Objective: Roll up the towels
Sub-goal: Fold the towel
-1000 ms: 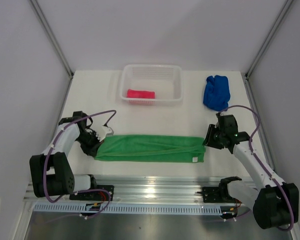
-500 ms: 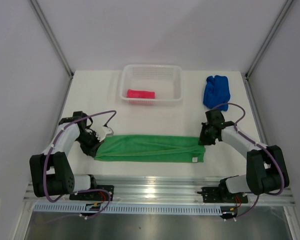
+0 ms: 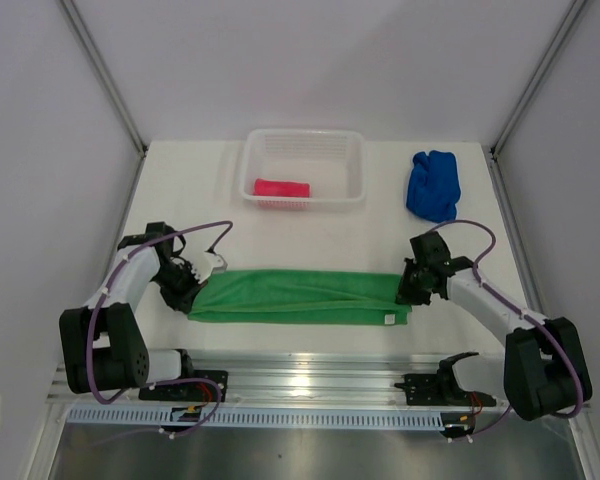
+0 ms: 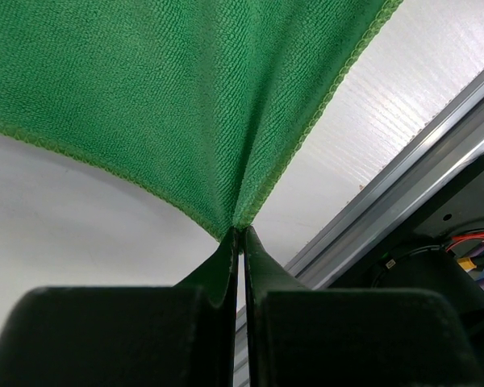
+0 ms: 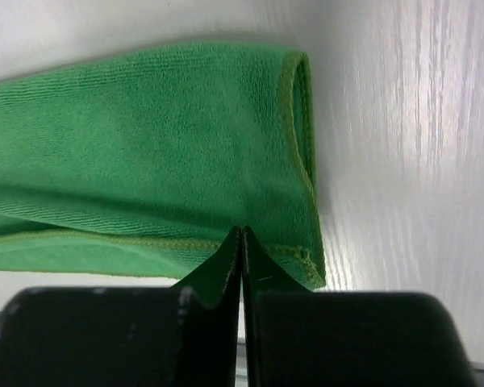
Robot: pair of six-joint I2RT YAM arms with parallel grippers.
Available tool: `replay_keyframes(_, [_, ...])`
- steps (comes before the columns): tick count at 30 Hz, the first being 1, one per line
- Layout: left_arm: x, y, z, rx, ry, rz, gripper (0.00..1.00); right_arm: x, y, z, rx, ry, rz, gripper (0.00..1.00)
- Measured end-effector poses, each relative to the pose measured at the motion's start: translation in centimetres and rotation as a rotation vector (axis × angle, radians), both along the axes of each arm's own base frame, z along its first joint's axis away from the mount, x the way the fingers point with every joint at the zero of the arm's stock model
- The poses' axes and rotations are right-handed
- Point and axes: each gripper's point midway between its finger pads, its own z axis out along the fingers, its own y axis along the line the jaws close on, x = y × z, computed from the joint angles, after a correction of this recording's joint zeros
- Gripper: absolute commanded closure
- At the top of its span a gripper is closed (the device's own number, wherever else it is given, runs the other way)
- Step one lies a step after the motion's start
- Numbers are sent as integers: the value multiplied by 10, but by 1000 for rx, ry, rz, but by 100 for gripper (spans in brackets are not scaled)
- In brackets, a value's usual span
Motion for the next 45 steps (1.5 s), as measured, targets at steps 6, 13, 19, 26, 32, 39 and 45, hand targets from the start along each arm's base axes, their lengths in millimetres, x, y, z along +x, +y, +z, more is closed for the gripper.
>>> replay_keyframes(6, [0,4,-3,21,-3,-1,99,-24,-2,-9,23,50,-54,100])
replay_keyframes(13, [-6,5,-8,27,17,-3,99,-49,-13,-10,-7,95,-83,100])
replay_keyframes(19, [-6,5,-8,27,17,-3,96,-44,-16,12,-7,30,-110,92])
replay_keyframes(26, [-7,5,-10,27,24,-3,95,-18,11,22,44,-57,-19,93])
replay_keyframes(32, [-18,8,-21,49,51,-22,95,5,96,23,92,-117,338,98])
replay_keyframes(39, [-20,17,-30,93,54,-48,96,0,164,26,172,-200,634,100])
replay_keyframes(45, [-19,20,-32,108,58,-50,97,-18,176,12,172,-169,744,100])
